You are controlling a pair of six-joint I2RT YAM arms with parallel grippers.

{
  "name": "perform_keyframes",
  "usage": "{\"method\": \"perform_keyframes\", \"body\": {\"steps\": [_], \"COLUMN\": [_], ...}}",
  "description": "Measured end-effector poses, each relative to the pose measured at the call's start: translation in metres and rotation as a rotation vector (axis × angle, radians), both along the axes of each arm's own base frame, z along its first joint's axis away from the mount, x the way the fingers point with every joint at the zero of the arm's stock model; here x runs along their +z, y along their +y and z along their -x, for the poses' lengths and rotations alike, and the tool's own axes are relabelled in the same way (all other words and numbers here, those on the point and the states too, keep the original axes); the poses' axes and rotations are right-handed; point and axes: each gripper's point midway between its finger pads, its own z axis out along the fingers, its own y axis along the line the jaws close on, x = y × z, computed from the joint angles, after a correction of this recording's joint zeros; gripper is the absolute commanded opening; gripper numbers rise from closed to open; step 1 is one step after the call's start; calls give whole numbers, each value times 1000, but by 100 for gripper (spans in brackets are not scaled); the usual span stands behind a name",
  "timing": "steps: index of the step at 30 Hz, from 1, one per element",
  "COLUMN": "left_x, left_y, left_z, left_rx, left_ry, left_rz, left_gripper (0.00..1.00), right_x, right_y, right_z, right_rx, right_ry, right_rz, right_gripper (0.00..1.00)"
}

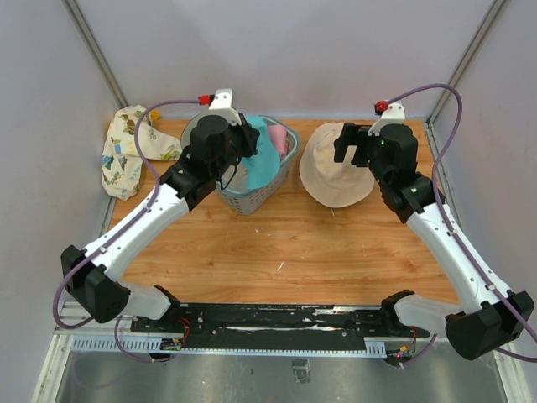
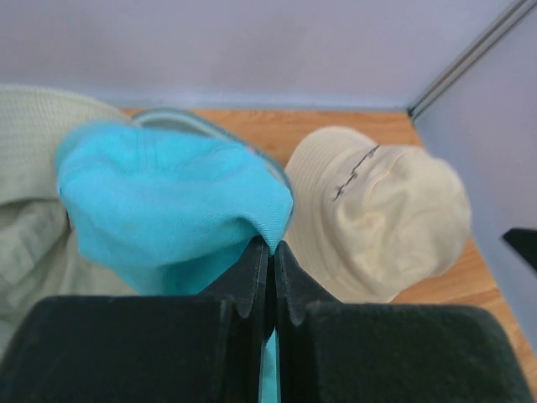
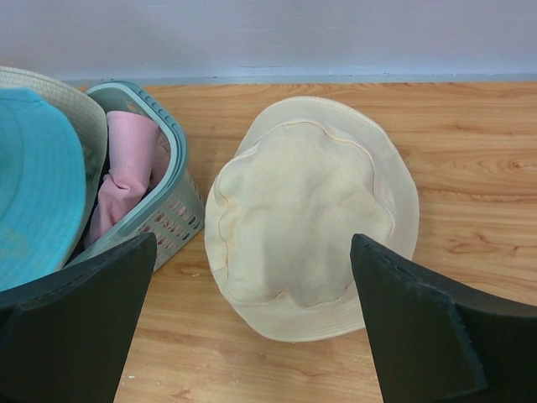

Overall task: Stack the hats
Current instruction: Pick up the hat from the bin, then stack the hat on the hat.

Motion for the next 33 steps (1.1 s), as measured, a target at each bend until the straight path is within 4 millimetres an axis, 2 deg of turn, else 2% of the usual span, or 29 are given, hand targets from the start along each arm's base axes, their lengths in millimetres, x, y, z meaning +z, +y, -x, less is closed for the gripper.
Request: {"method": "perform_keyframes", "body": {"steps": [6,9,12,17,23,28,33], "left_x": [88,118,135,136,113,99,93], "left_y": [2,-4,-16,-50,-93,-125,-145], "left_z": [11,18,23,23,16,23,30], "left_rx": [-36,-87,-164,-315,-468,-592,-685], "left_ry": [-143,-189,-214,-203,-140,-97,-76], "left_rz": [76,105,126,135,133,148,185], "left_gripper": [0,1,1,0,0,1,0], "right_x": [0,1,3,13,18,14,-1], "right_y": [-1,-2,-3,-9,-11,-7,0], "right_z": [0,3,10,32,56,68,69], "right_rx": [-4,-6,-11,-25,-21,-8,10], "right_ry": [-1,-3,-10,-40,-60,-48,-5], "right_rz": [0,-7,-37,-128,-263,-375,-494], "right_gripper": [99,99,99,99,99,99,99]}}
